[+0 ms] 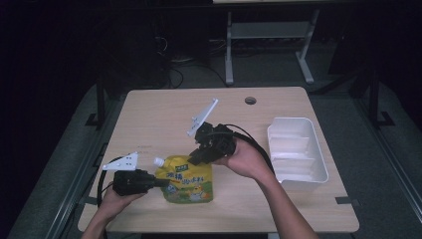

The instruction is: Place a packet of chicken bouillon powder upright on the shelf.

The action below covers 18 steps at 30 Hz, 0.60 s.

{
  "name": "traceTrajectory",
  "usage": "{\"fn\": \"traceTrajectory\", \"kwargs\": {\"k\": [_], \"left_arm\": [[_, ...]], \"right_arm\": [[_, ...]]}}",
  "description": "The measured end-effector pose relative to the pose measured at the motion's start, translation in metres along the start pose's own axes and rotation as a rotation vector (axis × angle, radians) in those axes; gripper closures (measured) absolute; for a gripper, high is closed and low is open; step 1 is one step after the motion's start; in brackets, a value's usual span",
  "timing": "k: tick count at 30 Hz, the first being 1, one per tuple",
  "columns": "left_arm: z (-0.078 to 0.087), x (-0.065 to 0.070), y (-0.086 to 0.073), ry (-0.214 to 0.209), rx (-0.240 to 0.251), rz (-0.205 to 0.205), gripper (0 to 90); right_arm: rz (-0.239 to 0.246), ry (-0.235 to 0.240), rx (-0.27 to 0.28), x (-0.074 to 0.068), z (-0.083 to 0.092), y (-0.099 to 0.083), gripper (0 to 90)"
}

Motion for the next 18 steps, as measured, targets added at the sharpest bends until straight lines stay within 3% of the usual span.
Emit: {"fn": "traceTrajectory", "kwargs": {"k": [3,6,12,18], "left_arm": [[0.001,-0.001,-0.001,0.008,-0.003,-0.001,89.8],[0.002,-0.001,-0.002,0.012,0.001,0.005,89.8],[0.003,-0.001,-0.002,0.016,0.004,0.000,89.9],[0.004,0.000,-0.002,0.019,0.002,-0.005,89.8]], "right_arm": [[-0.021,0.000,0.014,0.004,-0.002,-0.007,59.6],[-0.056,0.005,0.052,0.007,-0.002,-0.017,55.8],[-0.110,0.015,0.121,0.015,-0.006,-0.034,56.0],[-0.114,0.024,0.136,0.019,-0.023,-0.046,61.4]]}}
Point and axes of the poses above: each handheld gripper's, and its own axes: z roughly backward along the jaws, y roughly out of its top, x roughly to its right, the point moved 1 cm from there along -z, roughly forward along the jaws, and after that the axes turned 5 degrees about y, right-handed, at the moved point
